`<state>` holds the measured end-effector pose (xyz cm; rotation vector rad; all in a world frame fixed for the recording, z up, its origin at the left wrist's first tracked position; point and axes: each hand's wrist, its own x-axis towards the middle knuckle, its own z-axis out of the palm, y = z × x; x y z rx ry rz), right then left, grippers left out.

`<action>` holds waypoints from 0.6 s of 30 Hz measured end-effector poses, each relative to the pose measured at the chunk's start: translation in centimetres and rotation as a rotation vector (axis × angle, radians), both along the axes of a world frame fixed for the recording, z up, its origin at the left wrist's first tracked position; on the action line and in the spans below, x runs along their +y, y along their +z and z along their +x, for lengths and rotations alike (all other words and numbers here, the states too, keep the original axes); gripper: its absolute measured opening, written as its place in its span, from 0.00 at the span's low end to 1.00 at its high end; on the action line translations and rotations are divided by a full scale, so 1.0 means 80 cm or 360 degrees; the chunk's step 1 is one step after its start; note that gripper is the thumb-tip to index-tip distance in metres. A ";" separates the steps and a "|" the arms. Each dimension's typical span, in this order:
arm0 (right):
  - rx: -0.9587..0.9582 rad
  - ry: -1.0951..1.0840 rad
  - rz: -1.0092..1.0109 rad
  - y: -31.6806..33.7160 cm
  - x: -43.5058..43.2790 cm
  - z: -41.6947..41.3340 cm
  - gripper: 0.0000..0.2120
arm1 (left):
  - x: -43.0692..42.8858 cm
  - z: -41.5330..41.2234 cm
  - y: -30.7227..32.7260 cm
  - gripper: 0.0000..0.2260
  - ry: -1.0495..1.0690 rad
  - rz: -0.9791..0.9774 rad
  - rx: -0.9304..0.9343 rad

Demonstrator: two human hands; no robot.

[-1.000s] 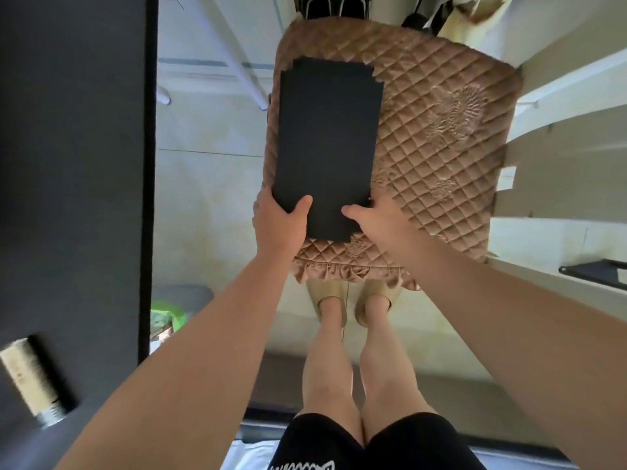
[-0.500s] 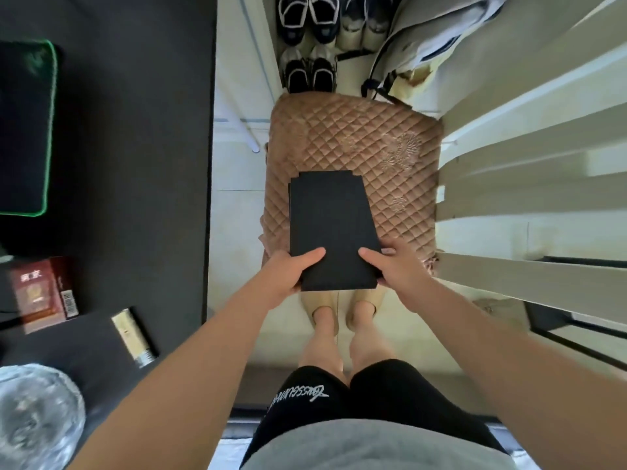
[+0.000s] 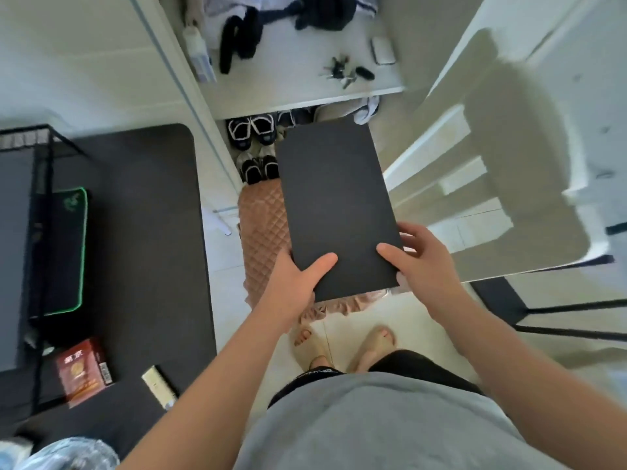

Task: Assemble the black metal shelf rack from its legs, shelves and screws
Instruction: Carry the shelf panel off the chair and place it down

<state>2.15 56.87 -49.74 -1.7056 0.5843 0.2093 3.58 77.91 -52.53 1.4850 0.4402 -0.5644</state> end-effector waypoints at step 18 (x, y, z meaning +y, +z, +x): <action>-0.0719 -0.0652 -0.0178 0.162 -0.230 -0.114 0.26 | -0.273 0.027 0.168 0.26 -0.0791 -0.0139 -0.0813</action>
